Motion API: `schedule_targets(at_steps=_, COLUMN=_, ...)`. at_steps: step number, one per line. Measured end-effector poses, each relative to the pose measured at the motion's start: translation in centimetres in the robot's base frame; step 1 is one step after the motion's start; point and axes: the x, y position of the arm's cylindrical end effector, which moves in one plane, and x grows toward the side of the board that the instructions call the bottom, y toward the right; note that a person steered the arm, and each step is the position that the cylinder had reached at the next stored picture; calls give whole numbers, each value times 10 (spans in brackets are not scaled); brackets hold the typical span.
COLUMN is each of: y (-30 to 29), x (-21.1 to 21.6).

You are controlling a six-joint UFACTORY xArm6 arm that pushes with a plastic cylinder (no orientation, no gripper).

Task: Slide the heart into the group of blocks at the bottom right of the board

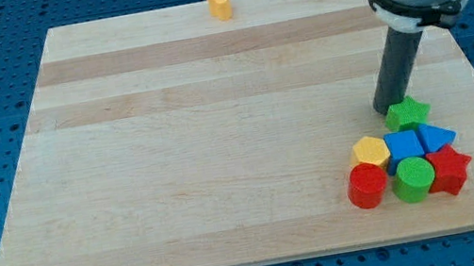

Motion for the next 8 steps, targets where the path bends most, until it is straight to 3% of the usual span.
schedule_targets(at_steps=1, y=0, x=0)
schedule_targets(at_steps=2, y=-10, x=-29)
schedule_targets(at_steps=4, y=-147, x=-70)
schedule_targets(at_steps=6, y=-240, x=-174)
schedule_targets(at_steps=7, y=-242, x=-238)
schedule_targets(at_steps=8, y=-232, x=-274)
